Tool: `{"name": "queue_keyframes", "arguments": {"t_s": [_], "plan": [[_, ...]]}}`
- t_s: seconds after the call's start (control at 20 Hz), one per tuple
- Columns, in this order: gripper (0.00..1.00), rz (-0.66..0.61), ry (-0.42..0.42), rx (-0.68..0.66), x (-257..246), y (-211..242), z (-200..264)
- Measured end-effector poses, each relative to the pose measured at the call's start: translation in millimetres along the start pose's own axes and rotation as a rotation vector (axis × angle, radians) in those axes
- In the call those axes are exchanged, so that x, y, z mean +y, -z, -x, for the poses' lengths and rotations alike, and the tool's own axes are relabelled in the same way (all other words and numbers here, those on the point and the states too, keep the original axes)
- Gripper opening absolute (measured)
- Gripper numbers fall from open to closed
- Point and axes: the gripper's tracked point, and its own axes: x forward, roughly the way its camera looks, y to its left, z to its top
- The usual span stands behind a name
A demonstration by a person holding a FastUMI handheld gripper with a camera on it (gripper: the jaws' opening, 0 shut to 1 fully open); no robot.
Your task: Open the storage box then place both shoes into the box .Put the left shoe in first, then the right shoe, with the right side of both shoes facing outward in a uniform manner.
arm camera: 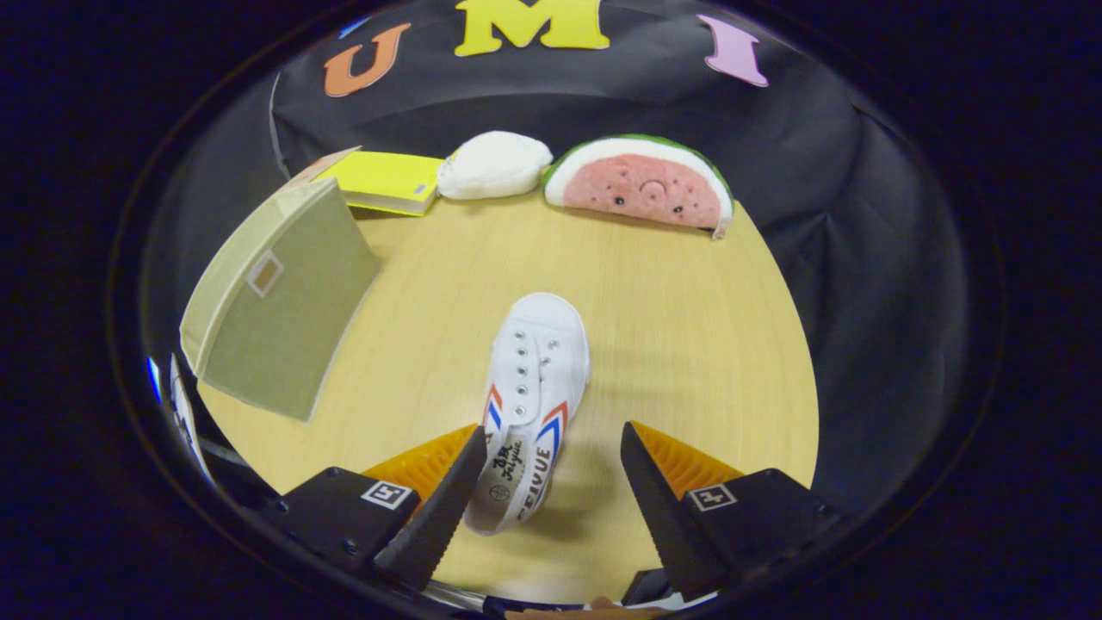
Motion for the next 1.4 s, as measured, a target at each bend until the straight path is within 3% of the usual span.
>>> {"name": "queue_keyframes", "arguments": {"t_s": [0.25,0.45,0.7,0.85,1.0,1.2,1.4], "plan": [[0.98,-0.063,-0.035,0.088,-7.6,12.8,-32.6],[0.87,-0.093,-0.082,0.137,0.8,19.1,-52.5],[0.37,-0.164,-0.165,0.157,16.5,16.1,-52.7],[0.29,-0.197,-0.158,0.142,13.2,15.3,-53.5],[0.06,-0.255,-0.199,0.123,14.3,11.1,-47.2],[0.06,-0.319,-0.224,0.054,19.0,-3.4,-28.5],[0.06,-0.297,-0.248,-0.022,46.5,-14.4,24.5]]}}
